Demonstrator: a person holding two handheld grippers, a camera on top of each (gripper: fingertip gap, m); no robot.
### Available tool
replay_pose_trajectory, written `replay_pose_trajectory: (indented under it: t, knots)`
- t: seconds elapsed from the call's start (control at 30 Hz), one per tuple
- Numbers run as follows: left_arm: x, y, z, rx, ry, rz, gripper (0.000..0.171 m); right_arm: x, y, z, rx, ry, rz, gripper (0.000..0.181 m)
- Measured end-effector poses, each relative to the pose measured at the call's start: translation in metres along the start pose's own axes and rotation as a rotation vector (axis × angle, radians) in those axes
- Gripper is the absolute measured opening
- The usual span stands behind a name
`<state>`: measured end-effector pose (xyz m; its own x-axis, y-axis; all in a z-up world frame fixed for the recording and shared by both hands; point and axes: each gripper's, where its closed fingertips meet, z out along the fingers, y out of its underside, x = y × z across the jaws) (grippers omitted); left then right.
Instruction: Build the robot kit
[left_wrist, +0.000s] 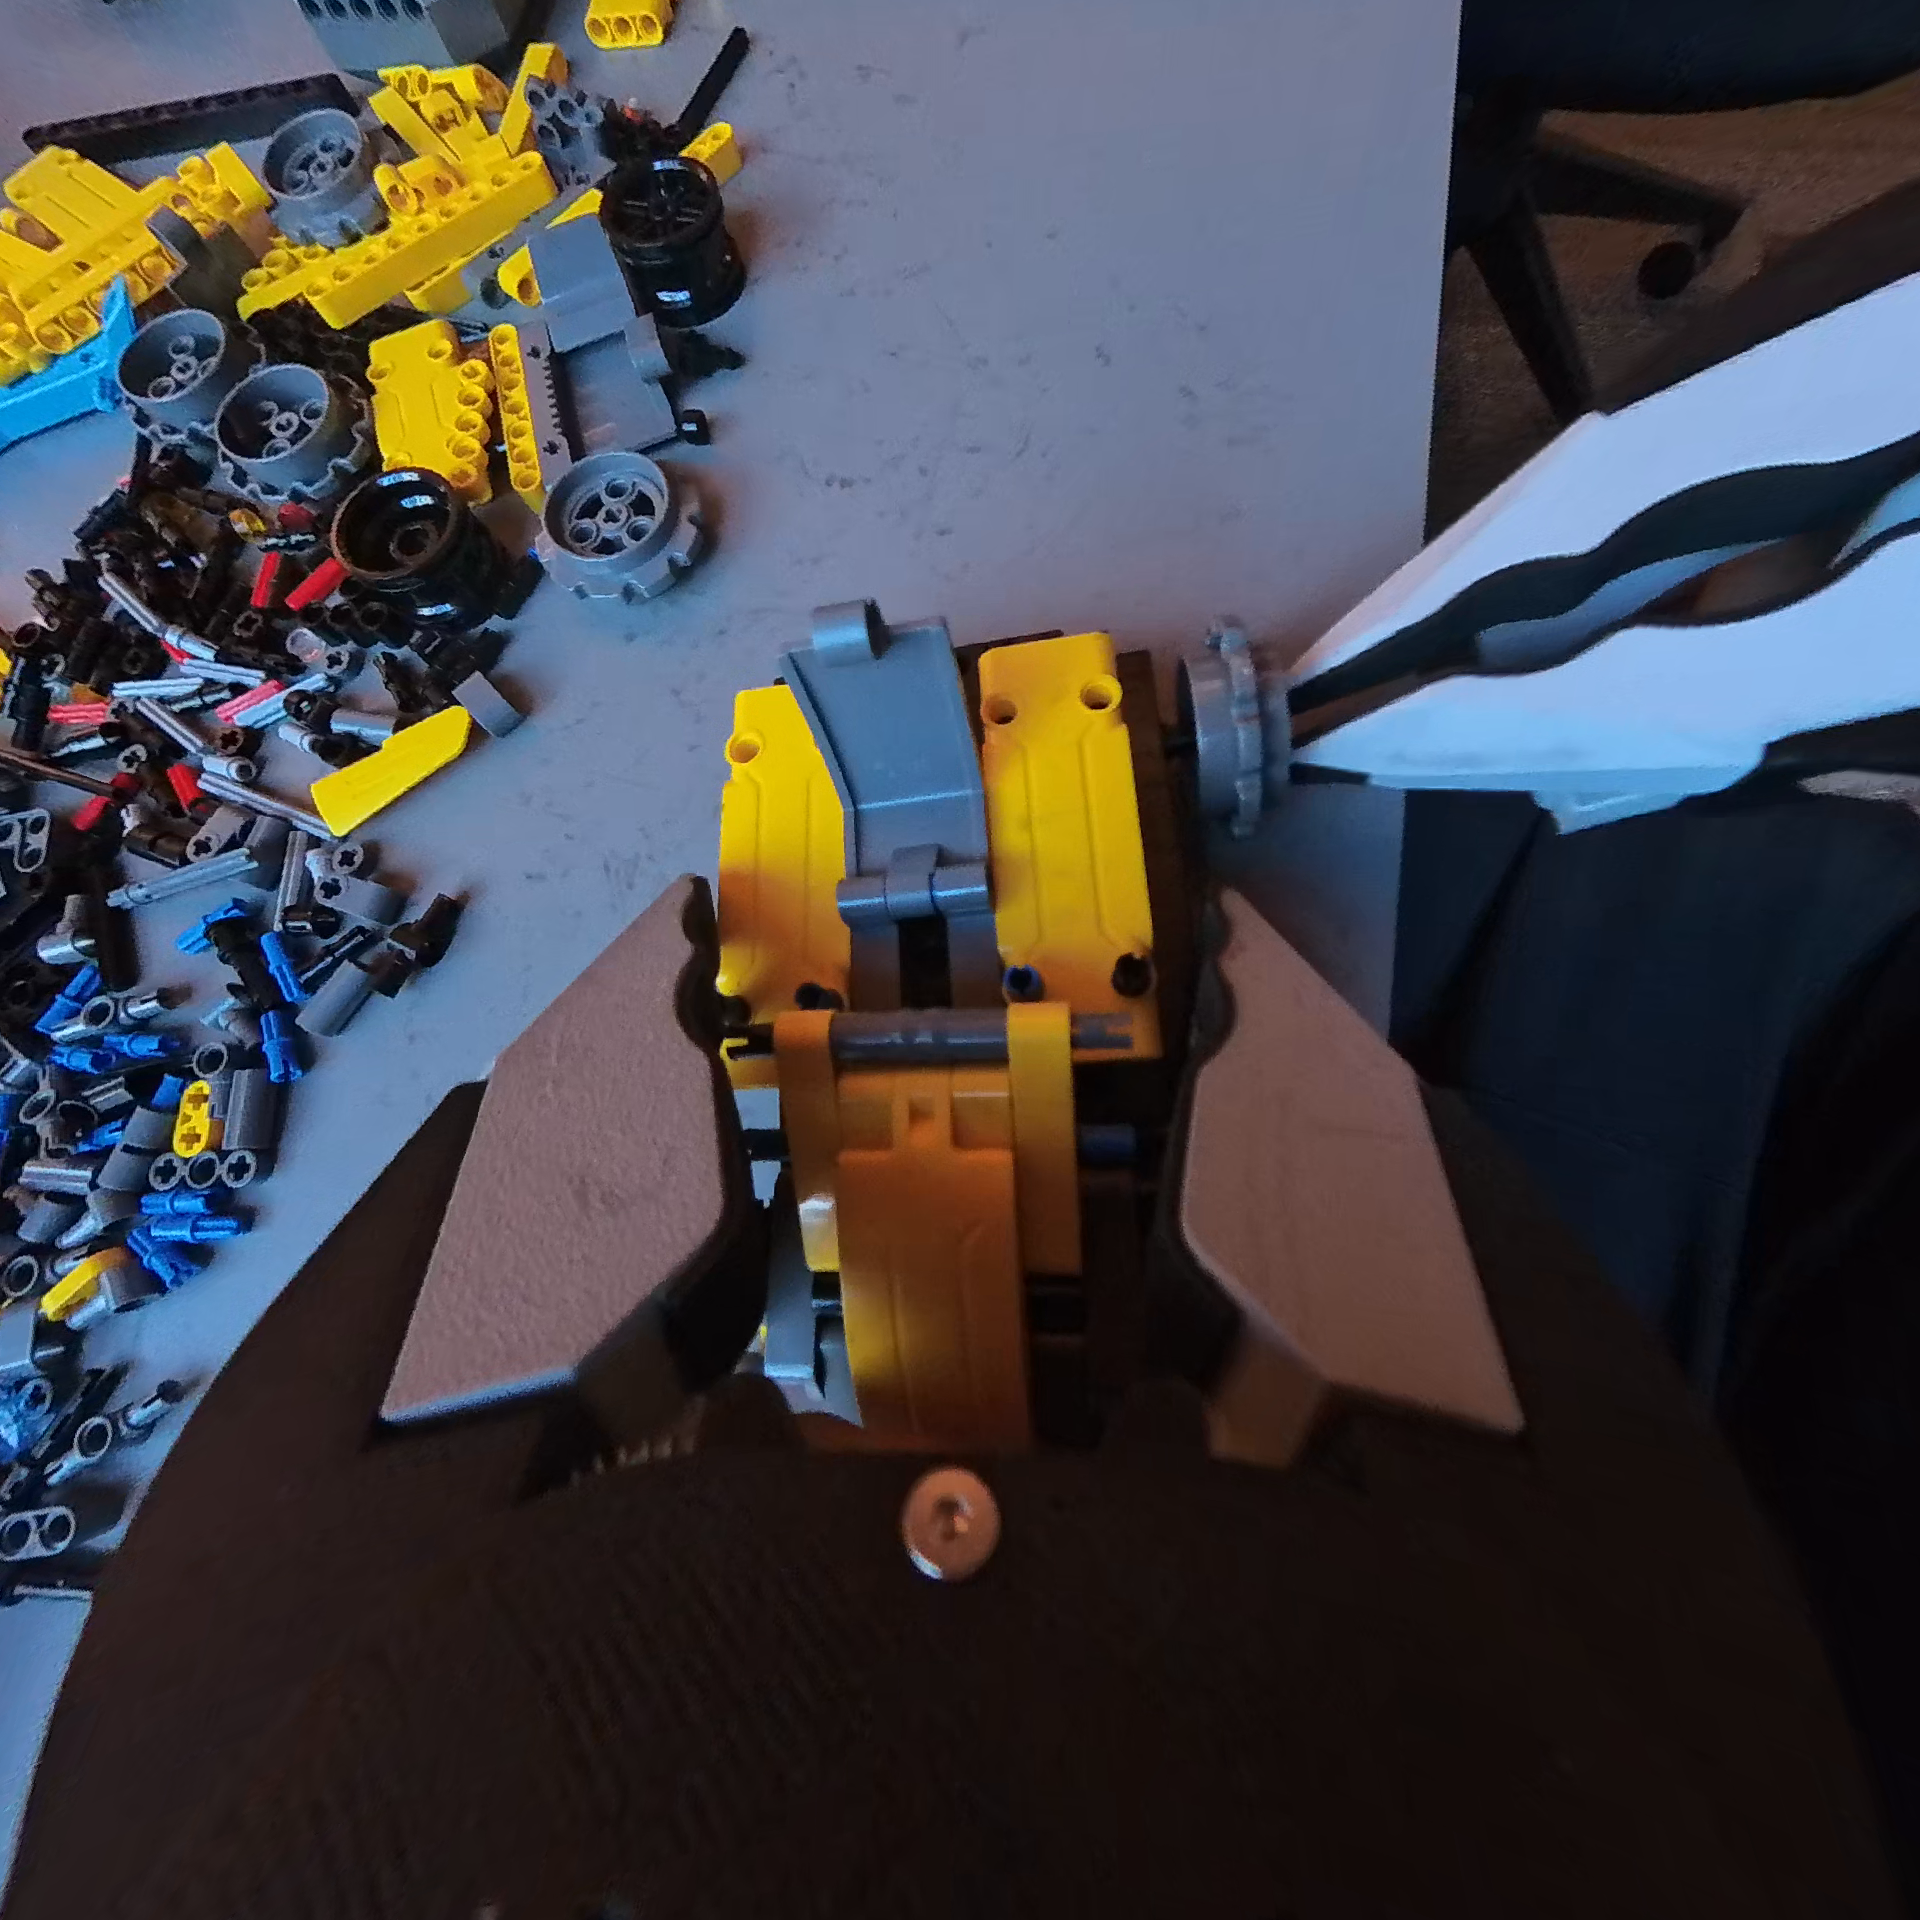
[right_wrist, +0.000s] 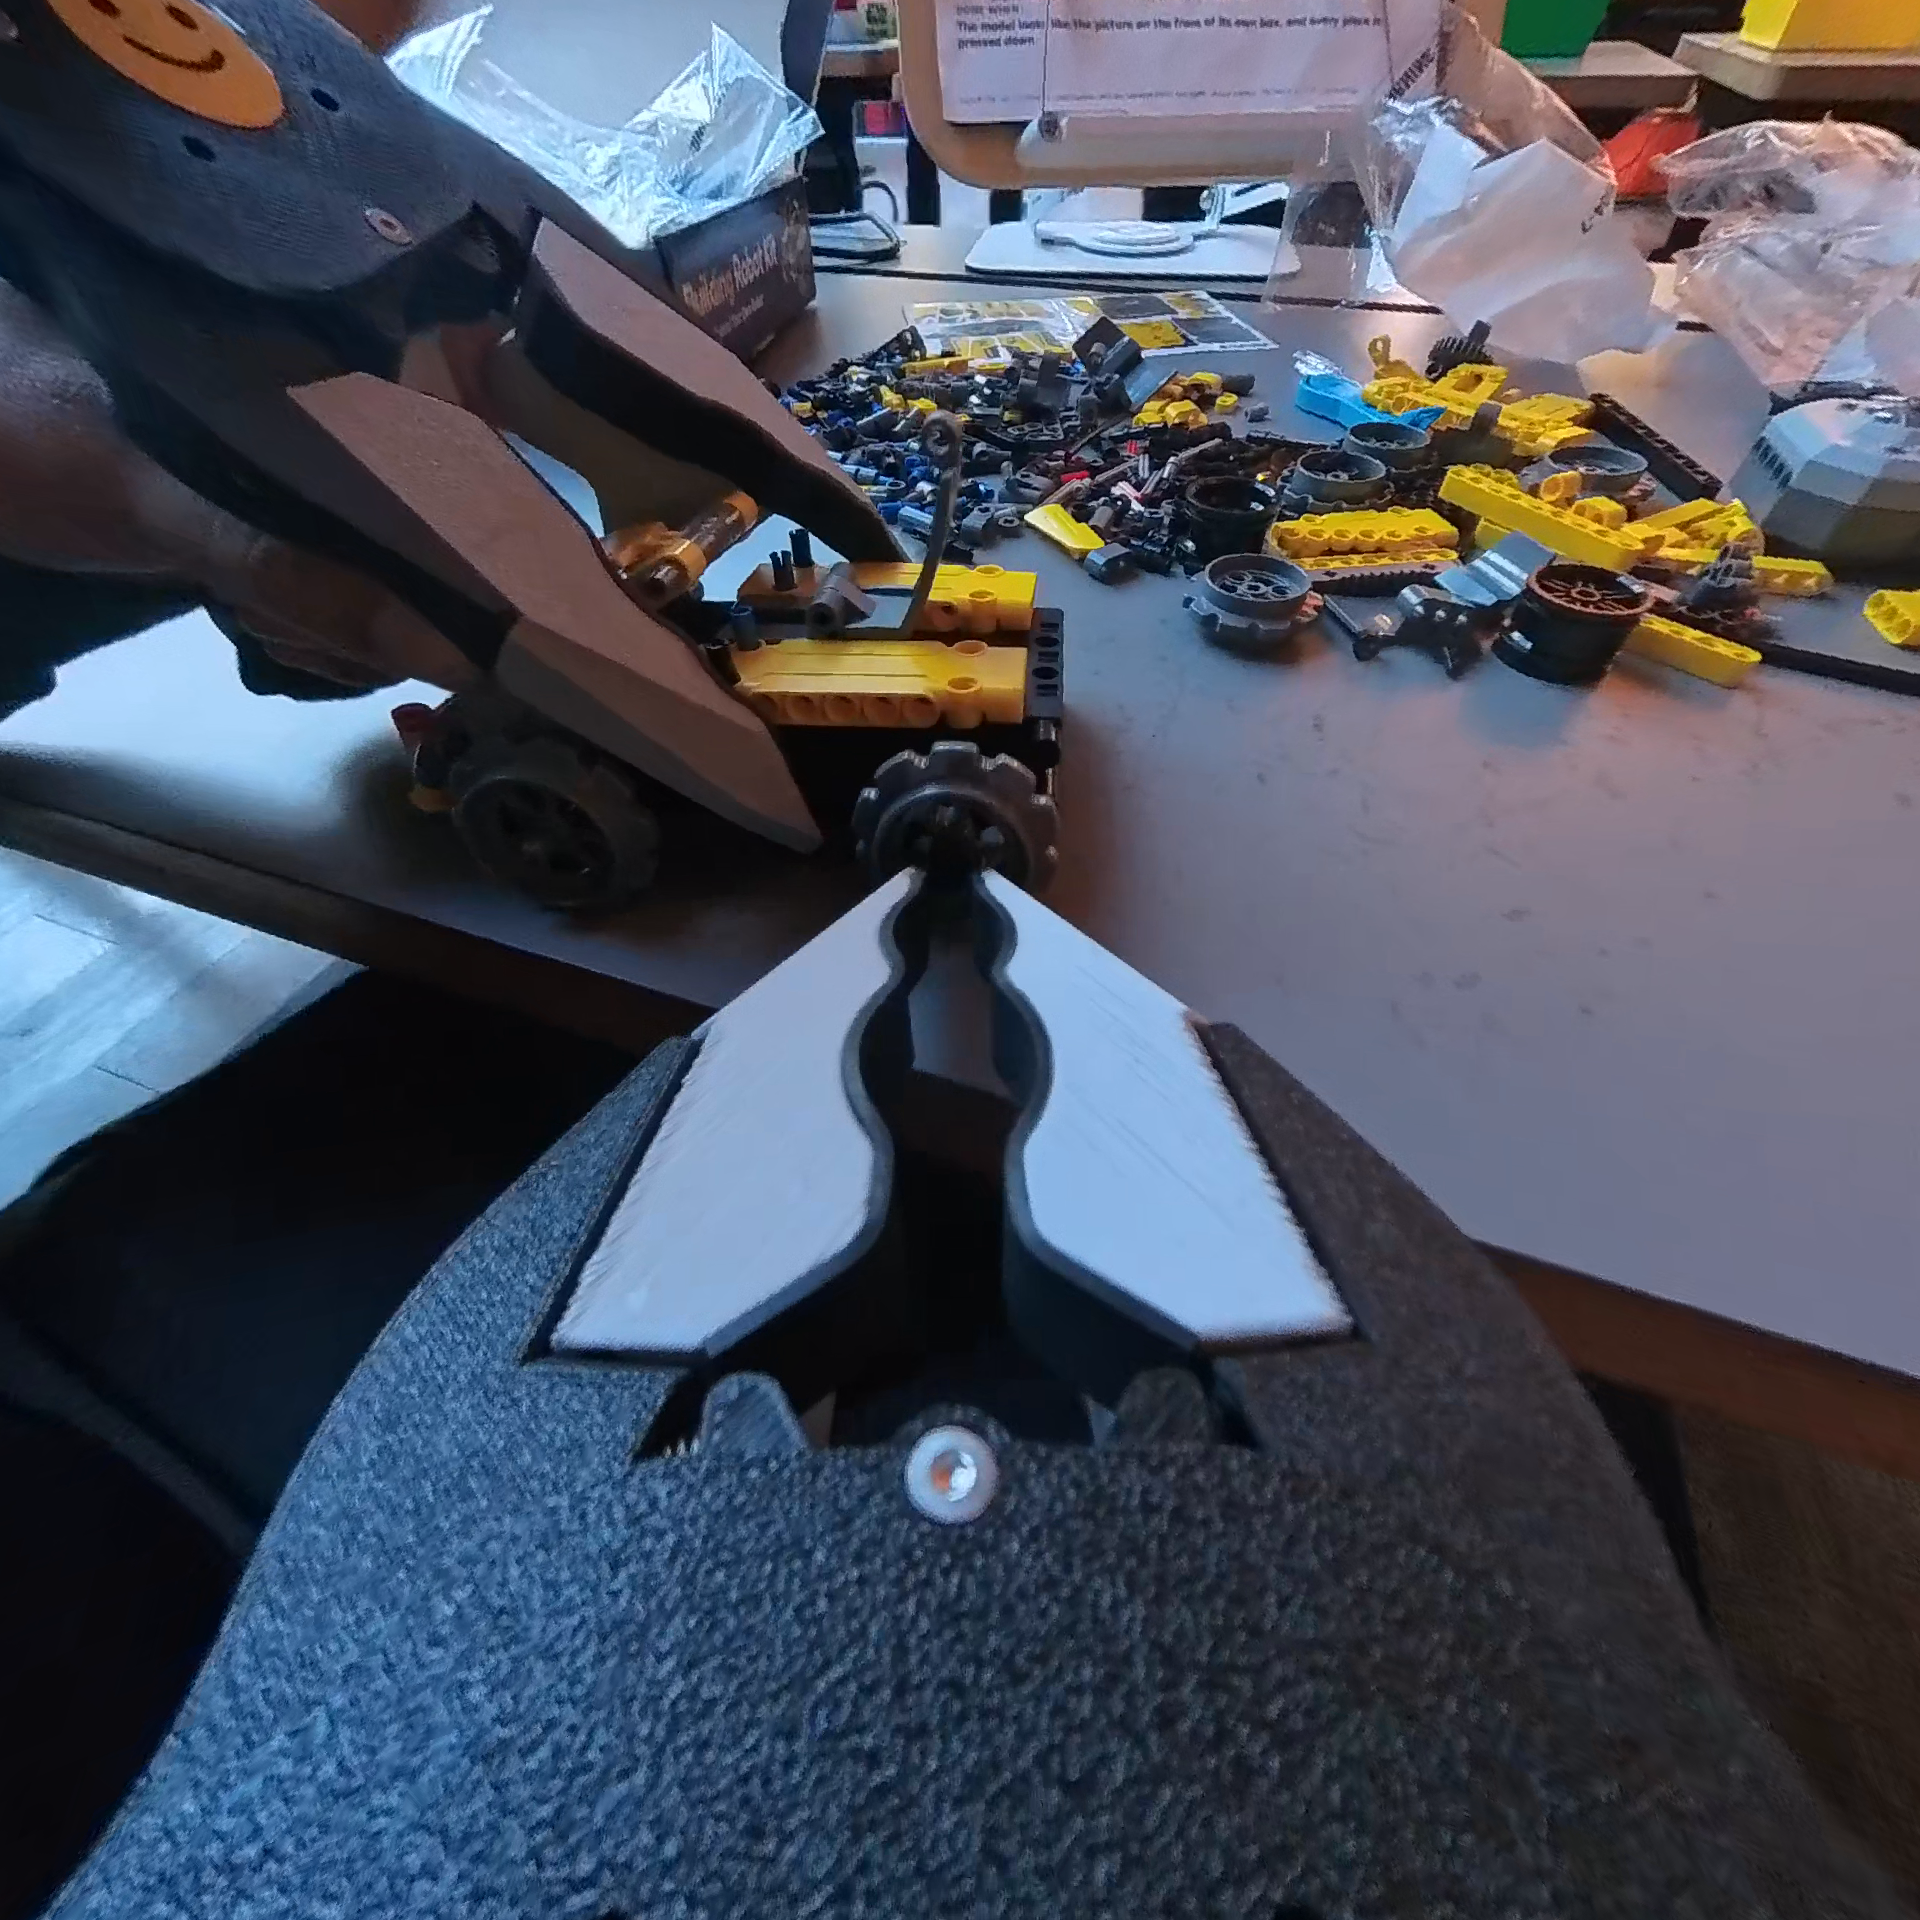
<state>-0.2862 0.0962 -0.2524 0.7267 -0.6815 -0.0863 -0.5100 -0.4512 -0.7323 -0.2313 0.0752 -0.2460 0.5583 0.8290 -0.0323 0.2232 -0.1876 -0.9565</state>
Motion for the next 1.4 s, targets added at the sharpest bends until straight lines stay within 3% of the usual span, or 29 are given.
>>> replay_pose_trajectory:
  t: [1.4]
  knots:
    - [0.0014, 0.0009, -0.0003, 0.001, 0.020, 0.012, 0.090, -0.0020, -0.0023, -0.0016, -0.006, -0.005, -0.062, 0.000]
